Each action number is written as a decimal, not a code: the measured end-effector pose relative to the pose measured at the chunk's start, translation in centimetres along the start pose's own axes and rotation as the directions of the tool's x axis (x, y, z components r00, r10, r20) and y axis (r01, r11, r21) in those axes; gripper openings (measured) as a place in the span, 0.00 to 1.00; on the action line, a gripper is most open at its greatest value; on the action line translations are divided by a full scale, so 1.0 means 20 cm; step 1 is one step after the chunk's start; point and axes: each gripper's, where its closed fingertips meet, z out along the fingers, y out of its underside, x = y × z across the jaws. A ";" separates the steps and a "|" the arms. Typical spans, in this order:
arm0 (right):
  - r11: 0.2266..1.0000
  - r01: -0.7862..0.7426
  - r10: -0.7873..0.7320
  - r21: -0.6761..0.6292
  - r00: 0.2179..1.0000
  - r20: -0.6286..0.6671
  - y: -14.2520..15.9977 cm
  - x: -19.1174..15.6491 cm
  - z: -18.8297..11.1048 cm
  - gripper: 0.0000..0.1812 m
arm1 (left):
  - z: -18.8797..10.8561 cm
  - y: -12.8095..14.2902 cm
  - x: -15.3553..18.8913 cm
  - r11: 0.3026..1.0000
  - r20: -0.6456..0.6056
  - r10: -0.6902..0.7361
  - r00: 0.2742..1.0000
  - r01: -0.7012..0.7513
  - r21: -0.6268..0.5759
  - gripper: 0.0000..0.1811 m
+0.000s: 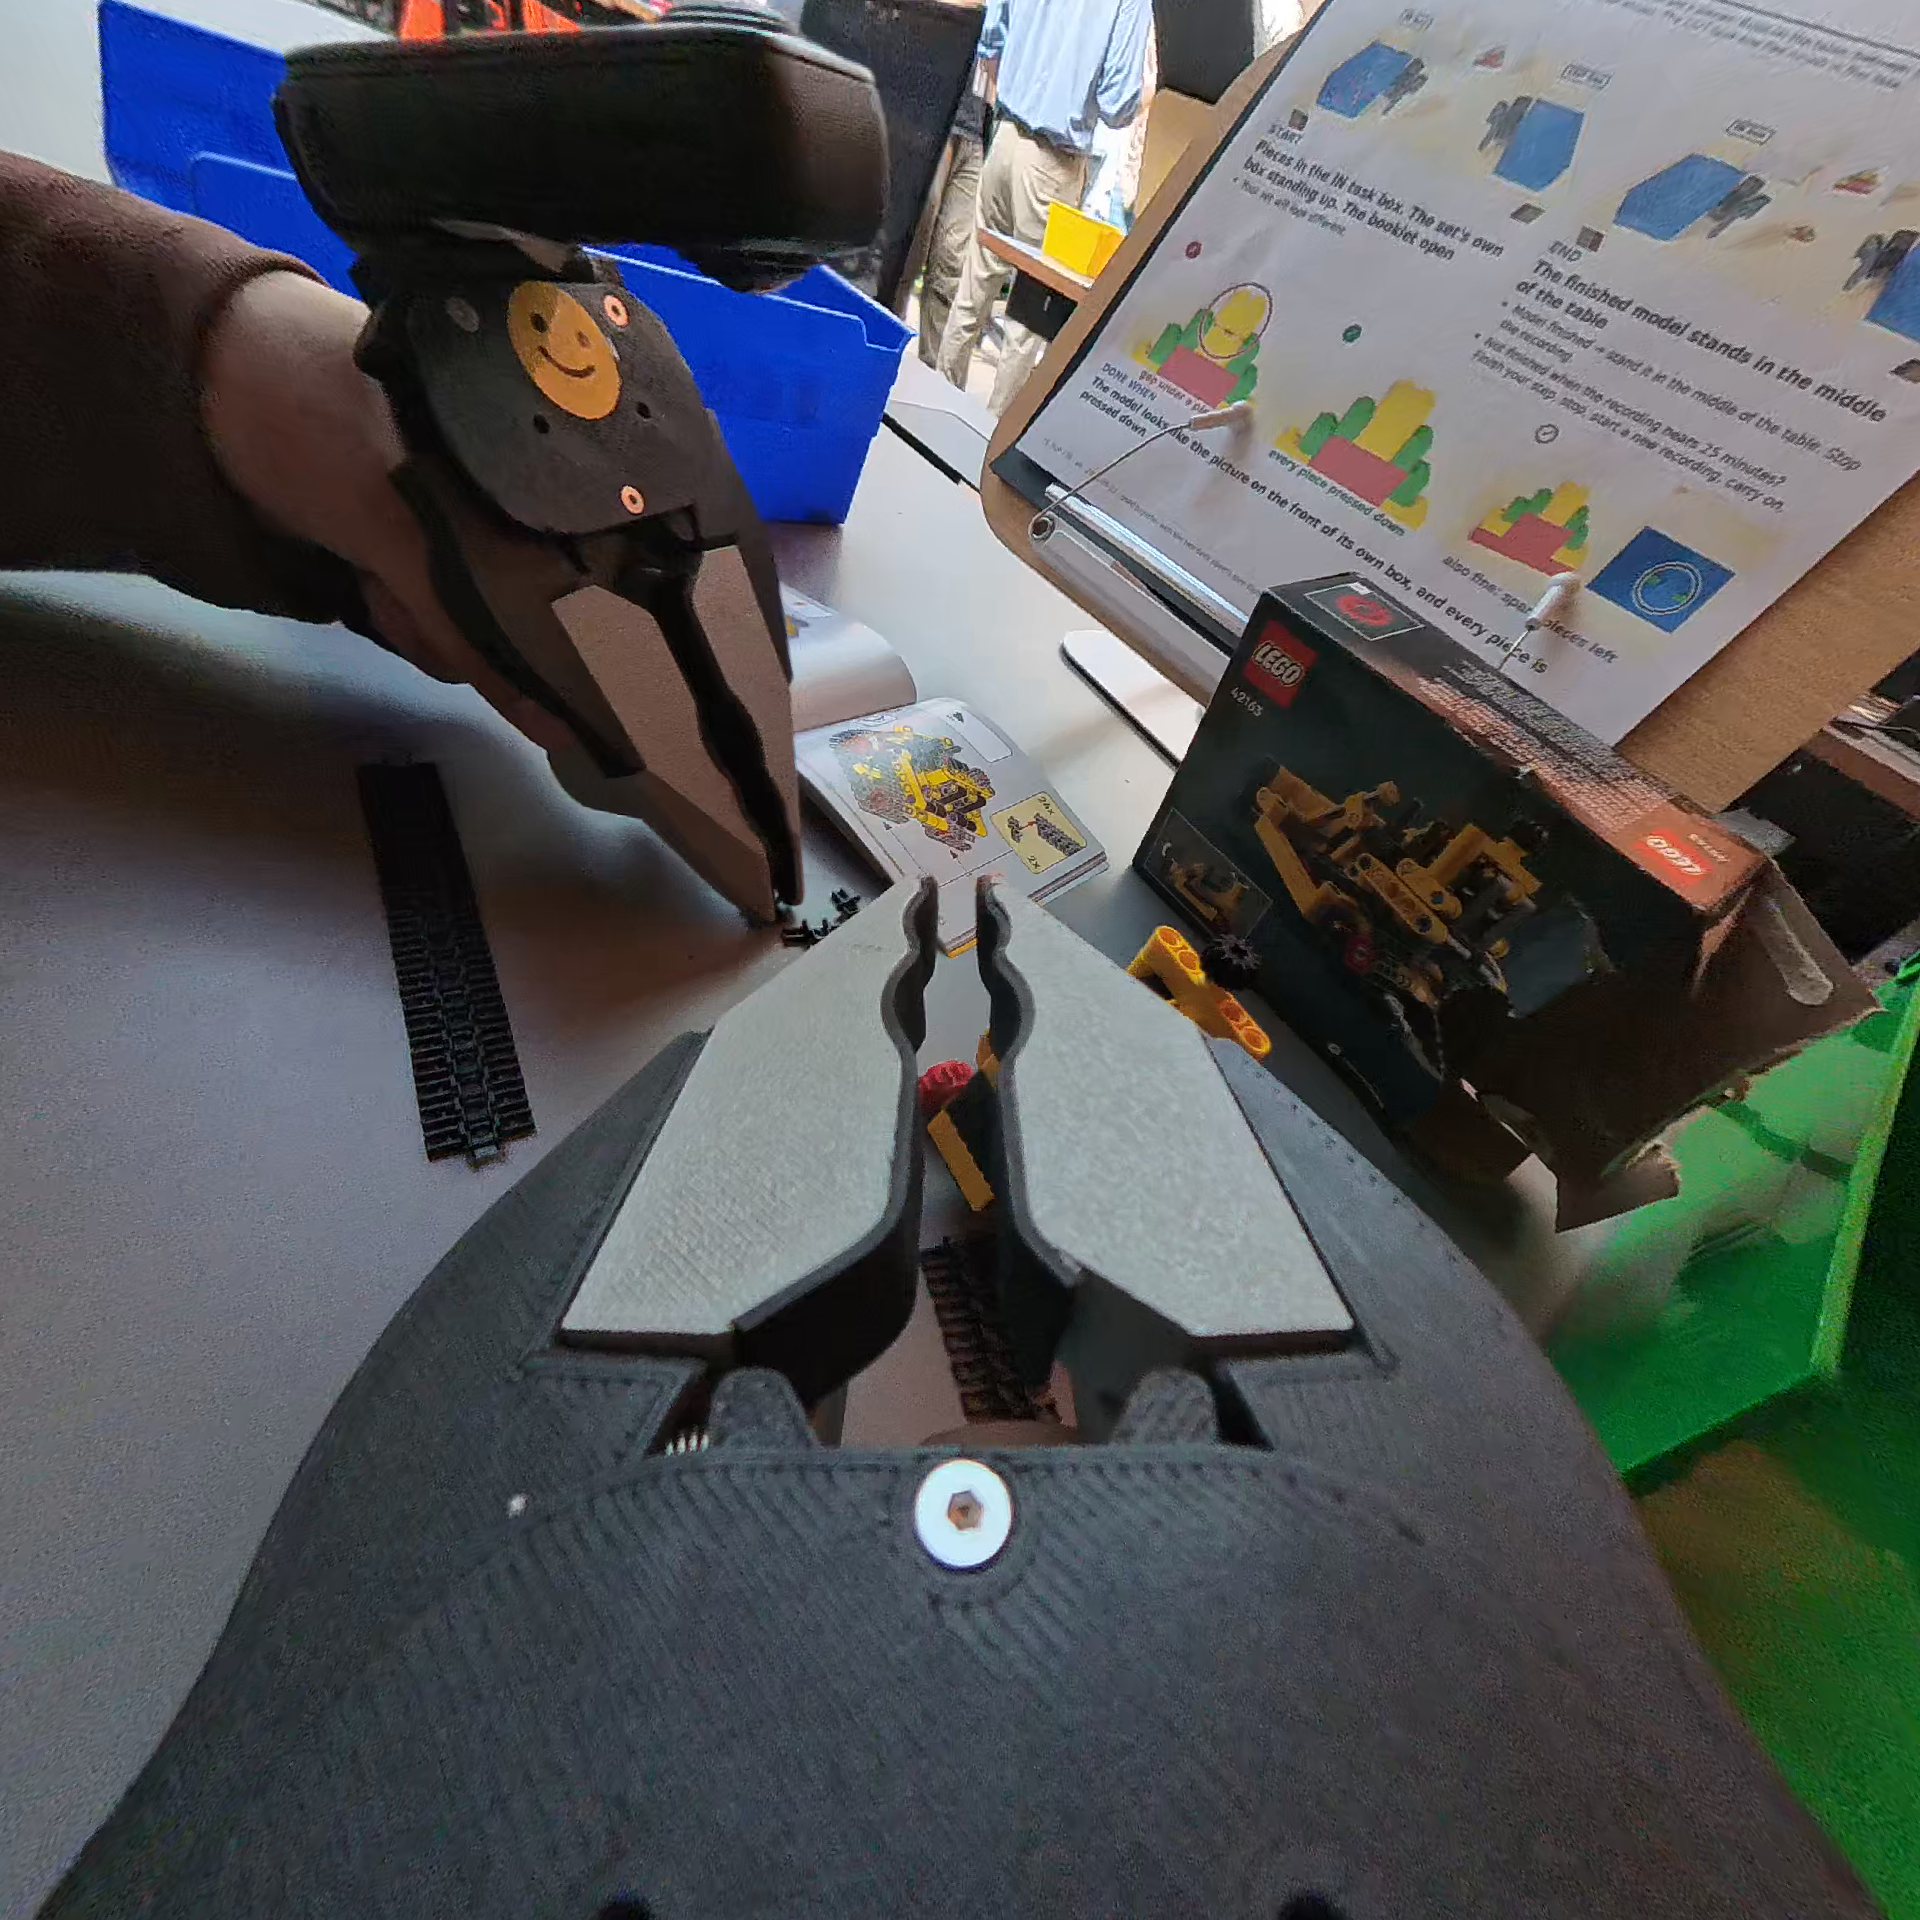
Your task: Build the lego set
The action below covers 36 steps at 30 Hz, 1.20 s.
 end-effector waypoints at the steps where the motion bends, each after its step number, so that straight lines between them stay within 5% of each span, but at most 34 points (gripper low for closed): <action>1: 1.000 -0.003 0.003 0.002 1.000 -0.001 0.00 0.00 0.00 0.02 | -0.01 0.01 0.02 1.000 -0.017 -0.005 1.000 0.005 -0.001 0.02; 10: 1.000 0.001 -0.001 -0.003 1.000 -0.012 0.00 0.02 -0.01 0.02 | -0.11 -0.04 0.37 0.995 -0.347 -0.014 0.938 0.048 0.089 0.05; 17: 1.000 0.020 -0.020 -0.023 0.999 0.035 0.02 -0.02 0.00 0.02 | -0.17 -0.09 0.24 0.975 -0.313 -0.015 0.950 0.084 0.208 0.07; 21: 0.996 0.088 -0.087 0.005 0.964 0.252 0.00 -0.24 0.00 0.01 | -0.17 -0.01 0.24 0.978 -0.313 0.026 0.949 0.041 0.205 0.07; 26: 0.979 0.181 -0.154 -0.098 0.959 0.236 0.10 -0.27 0.07 0.01 | -0.22 -0.01 0.15 0.969 -0.220 0.043 0.975 0.014 0.248 0.08; 31: 0.971 0.204 -0.197 -0.124 0.978 0.066 0.12 -0.13 0.09 0.00 | -0.28 -0.04 -0.11 0.923 0.055 -0.067 0.996 0.041 0.382 0.05; 36: 0.945 0.253 -0.281 -0.205 0.953 -0.118 0.14 0.02 0.10 0.00 | -0.29 -0.01 -0.24 0.940 0.299 -0.060 0.952 -0.047 0.339 0.05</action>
